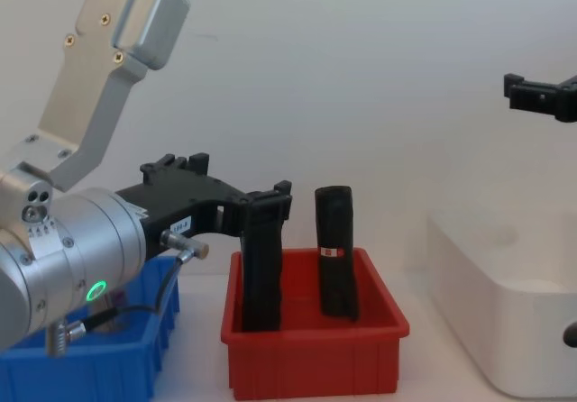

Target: Pick the cotton swabs from the blue box and place them into the white box.

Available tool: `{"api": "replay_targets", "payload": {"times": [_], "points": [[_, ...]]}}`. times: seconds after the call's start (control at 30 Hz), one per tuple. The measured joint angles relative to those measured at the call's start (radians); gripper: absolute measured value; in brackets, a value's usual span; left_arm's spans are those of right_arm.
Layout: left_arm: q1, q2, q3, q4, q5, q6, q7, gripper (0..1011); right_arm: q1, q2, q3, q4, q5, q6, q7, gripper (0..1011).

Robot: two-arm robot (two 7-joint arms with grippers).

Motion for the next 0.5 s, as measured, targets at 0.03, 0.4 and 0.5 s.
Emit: {"api": "replay_targets", "payload": {"times": [0.03, 0.4, 0.5], "points": [[0.0, 0.0, 0.0, 0.0, 0.0, 0.0, 0.0, 1004, 0.0, 0.0, 0.0, -0.001, 0.0, 0.0, 0.0, 1001], [0.0, 0.0, 0.0, 0.0, 0.0, 0.0, 0.0, 1004, -0.004, 0.004, 0.002, -0.005, 0.003, 0.002, -0.001, 1001], [0.0, 0.0, 0.0, 0.0, 0.0, 0.0, 0.0, 1004, -0.005, 0.004, 0.003, -0.005, 0.003, 0.002, -0.001, 1001]]}}
